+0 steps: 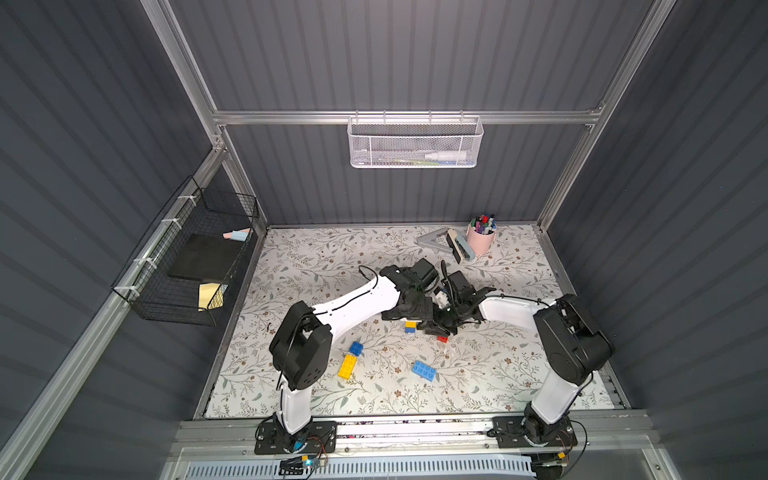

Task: Assemble a spoon with lego
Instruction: Assemble the lego brick with the lego brick, then pick up the lego brick from the center of the board.

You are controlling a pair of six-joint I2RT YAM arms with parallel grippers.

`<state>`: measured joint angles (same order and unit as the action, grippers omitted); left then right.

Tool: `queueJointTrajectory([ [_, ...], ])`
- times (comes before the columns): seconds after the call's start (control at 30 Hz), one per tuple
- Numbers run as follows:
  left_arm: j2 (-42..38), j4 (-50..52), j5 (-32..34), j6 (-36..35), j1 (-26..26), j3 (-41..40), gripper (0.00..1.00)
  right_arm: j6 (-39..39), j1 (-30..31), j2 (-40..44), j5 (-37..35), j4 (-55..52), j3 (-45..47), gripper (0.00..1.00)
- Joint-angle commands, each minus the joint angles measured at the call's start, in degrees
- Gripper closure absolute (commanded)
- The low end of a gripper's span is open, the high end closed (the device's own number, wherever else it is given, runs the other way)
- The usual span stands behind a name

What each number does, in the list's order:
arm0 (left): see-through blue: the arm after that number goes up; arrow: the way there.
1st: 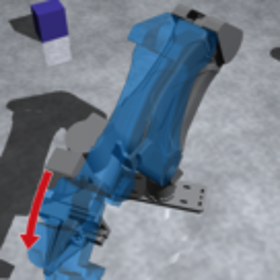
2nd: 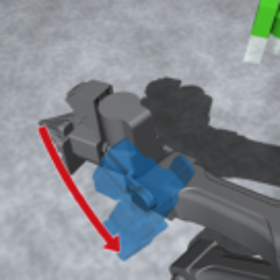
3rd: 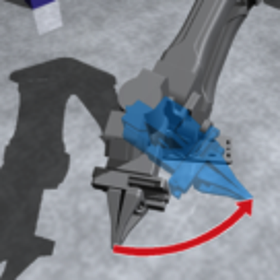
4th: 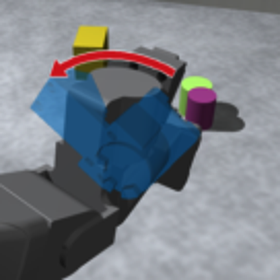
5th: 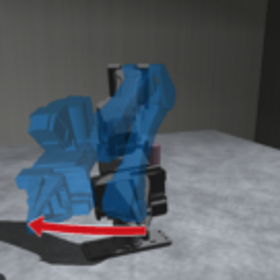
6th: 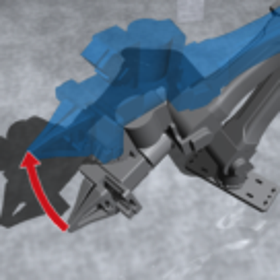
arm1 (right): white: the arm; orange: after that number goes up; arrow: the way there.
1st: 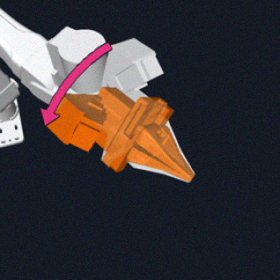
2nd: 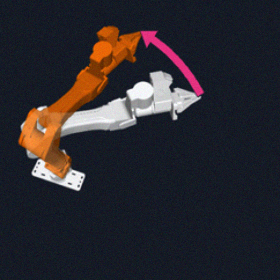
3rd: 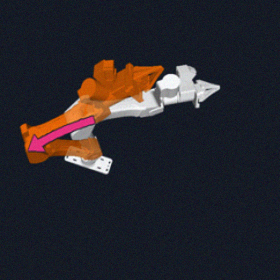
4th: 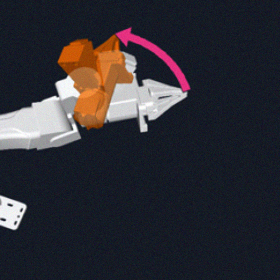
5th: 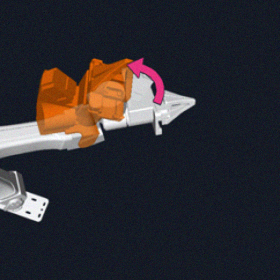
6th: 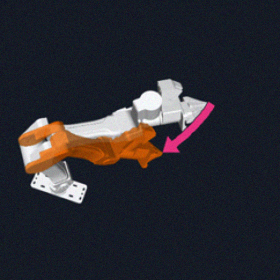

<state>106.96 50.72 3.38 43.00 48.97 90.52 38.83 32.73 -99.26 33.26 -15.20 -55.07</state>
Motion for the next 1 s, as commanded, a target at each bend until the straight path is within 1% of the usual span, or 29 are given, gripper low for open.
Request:
queueJointTrajectory([
  [0.0,-5.44,-3.44,-1.09,0.15,0.61,2.66,0.01,-1.23,0.41,3.2,-1.2,-2.94,-1.87,0.57],
  [0.13,-11.33,-3.32,3.14,0.15,0.46,1.19,0.01,-2.72,-0.03,7.15,-3.3,-7.99,-1.37,0.49],
  [0.2,-15.66,-4.23,5.08,0.25,0.46,-1.17,0.01,-3.43,-0.11,10.18,-4.49,-10.07,-0.18,0.45],
  [0.27,-20.46,-5.63,6.44,0.25,0.49,-4.49,0.01,-4.67,-0.08,14.09,-6.14,-13.48,1.17,0.38],
  [0.33,-25.5,-6.65,8.16,-0.3,0.45,-9.01,0.01,-5.59,-0.12,19.06,-8.1,-15.87,3.18,0.29],
  [0.37,-28.26,-5.74,9.17,-2.02,0.46,-12.01,0.01,-6.02,0.04,21.88,-9.04,-17.17,4.28,0.24],
  [0.43,-33.1,-6.2,9.98,-2.75,0.45,-18.5,0.01,-6.6,0.41,27.03,-10.24,-18.65,6.57,0.17],
  [0.5,-37.39,-7.82,11.51,-1.48,0.5,-24.02,0.01,-6.32,1.52,31.7,-10.83,-19.58,8.78,0.14],
  [0.57,-40.4,-9.17,12.04,-0.42,0.49,-28.26,0.01,-5.39,4.04,33.78,-13.47,-22.21,9.67,0.12],
  [0.7,-43.42,-10.89,12.14,0.55,0.49,-33.88,0.01,-1.76,11.56,34.11,-20.04,-23.51,10.88,0.1],
  [0.8,-43.6,-11.73,11.49,0.59,0.51,-36.25,0.01,-0.54,15.68,32.08,-21.31,-22.07,10.47,0.1],
  [0.87,-43.64,-12.22,10.32,0.83,0.45,-37.42,0.01,-2.17,18.34,29.36,-22.81,-22.13,9.39,0.1],
  [0.97,-44.96,-13.44,9.09,1.3,0.43,-40.19,0.01,-5.96,21.72,22.78,-24.29,-24.62,6.56,0.11],
])
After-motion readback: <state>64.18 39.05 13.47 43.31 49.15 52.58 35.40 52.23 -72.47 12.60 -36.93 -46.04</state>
